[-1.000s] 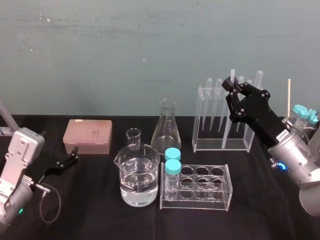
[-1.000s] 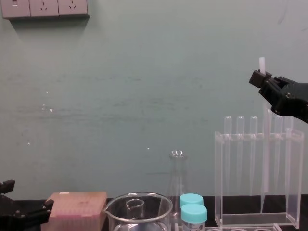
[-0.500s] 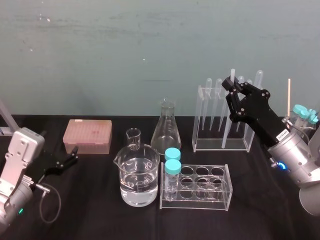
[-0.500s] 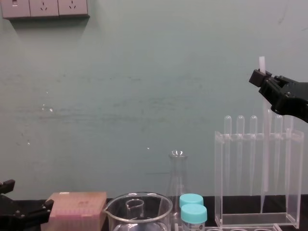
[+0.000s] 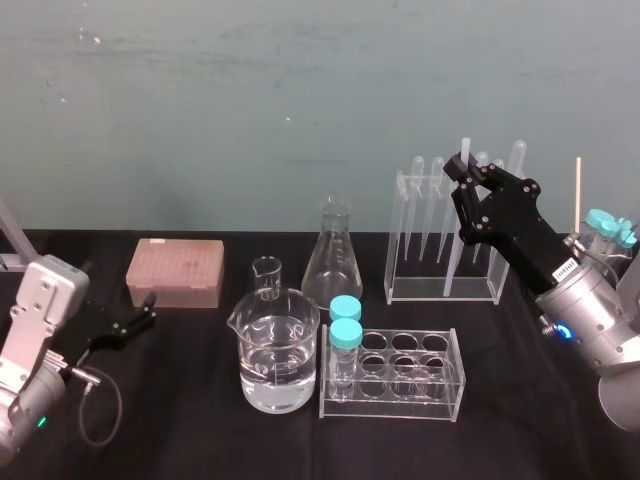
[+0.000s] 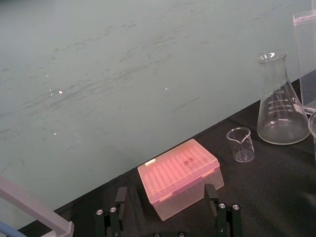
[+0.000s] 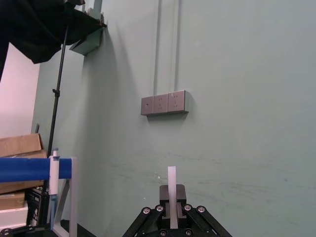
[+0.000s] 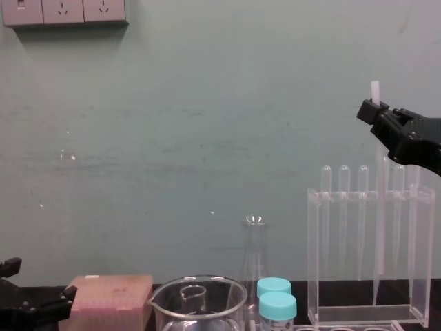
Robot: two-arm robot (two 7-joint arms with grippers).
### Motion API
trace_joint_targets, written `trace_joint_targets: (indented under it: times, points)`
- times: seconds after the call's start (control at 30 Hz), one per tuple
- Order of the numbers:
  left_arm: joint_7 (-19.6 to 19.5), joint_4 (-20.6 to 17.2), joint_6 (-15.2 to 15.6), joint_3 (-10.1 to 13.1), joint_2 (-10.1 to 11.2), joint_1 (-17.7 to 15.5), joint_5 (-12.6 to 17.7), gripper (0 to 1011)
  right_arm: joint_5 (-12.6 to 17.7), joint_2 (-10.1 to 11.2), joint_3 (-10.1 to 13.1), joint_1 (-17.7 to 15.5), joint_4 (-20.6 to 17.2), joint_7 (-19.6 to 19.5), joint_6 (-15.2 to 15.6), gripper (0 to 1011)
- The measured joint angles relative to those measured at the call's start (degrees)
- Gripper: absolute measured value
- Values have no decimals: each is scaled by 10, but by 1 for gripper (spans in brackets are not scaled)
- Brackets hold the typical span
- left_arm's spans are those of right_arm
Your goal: Pick up the stirring rod with one hand, then place it down.
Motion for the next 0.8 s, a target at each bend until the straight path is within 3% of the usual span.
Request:
trace_joint_targets:
  times: [0.8]
  points:
    - [0,0,0,0,0,0,0,1000,0,0,0,0,0,0,0,69]
